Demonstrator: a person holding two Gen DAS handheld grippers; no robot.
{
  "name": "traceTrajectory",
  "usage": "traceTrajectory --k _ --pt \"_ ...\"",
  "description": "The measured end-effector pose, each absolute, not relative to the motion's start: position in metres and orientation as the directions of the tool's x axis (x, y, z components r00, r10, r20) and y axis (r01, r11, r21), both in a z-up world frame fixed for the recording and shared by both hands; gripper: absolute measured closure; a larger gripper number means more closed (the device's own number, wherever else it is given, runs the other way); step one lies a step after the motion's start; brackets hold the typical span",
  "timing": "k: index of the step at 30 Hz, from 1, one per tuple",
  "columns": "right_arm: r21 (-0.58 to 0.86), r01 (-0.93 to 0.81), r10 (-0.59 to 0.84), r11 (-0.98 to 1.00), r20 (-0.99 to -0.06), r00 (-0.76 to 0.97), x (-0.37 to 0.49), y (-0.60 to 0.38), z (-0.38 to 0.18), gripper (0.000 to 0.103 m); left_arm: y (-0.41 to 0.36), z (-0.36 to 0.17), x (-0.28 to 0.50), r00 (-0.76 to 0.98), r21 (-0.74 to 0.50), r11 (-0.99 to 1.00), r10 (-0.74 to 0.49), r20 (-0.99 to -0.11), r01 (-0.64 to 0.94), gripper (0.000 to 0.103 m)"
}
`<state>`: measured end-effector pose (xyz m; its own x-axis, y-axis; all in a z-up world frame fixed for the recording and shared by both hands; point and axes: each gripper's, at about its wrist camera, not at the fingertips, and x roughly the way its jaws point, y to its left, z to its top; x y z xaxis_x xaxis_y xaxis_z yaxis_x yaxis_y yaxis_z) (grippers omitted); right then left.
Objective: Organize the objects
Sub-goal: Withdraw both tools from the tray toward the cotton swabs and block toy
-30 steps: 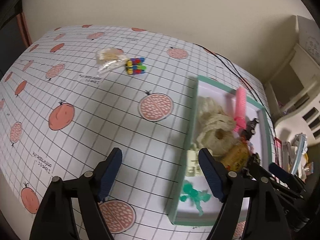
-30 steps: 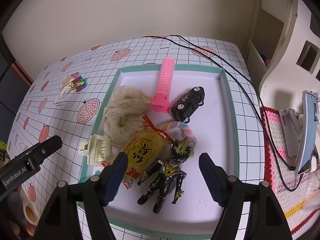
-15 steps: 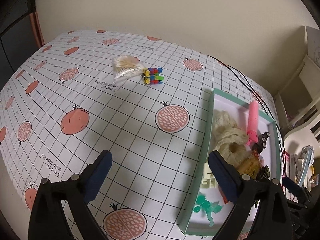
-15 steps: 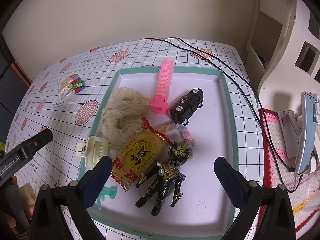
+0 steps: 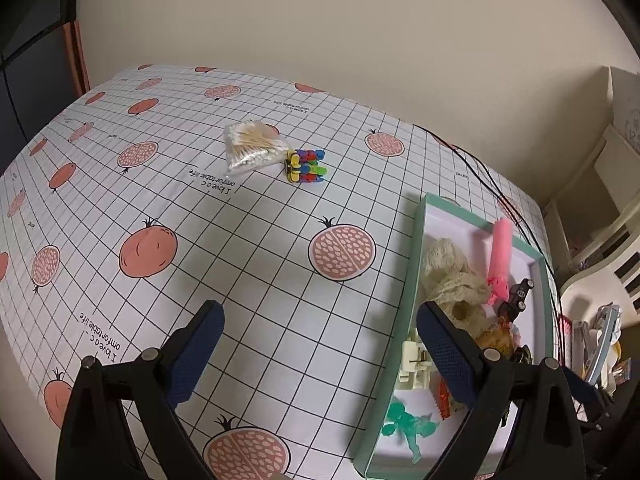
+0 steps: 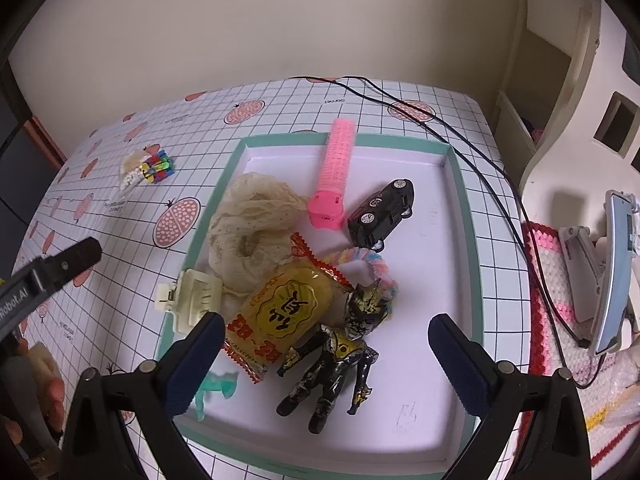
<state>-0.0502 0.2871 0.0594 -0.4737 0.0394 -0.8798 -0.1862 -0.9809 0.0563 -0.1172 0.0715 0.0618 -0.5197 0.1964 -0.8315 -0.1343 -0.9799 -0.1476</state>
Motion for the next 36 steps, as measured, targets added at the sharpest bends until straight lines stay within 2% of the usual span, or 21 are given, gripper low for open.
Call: traceTrajectory --k 16,36 --pt "0.077 -0.211 0.038 -0.975 -0.87 -0.492 -0.066 0.285 0.069 0.0 0.044 0.092 -0.15 -0.601 -0.264 -0.962 0.254 -0.758 -0.073 0.006" --pt "0.023 -0.144 0.062 -0.989 -0.826 -0.56 -0.153 0.25 0.164 0.0 0.037 0.098 -0.212 -0.585 -0.335 -0.941 0.301 -0.753 -0.052 0.006"
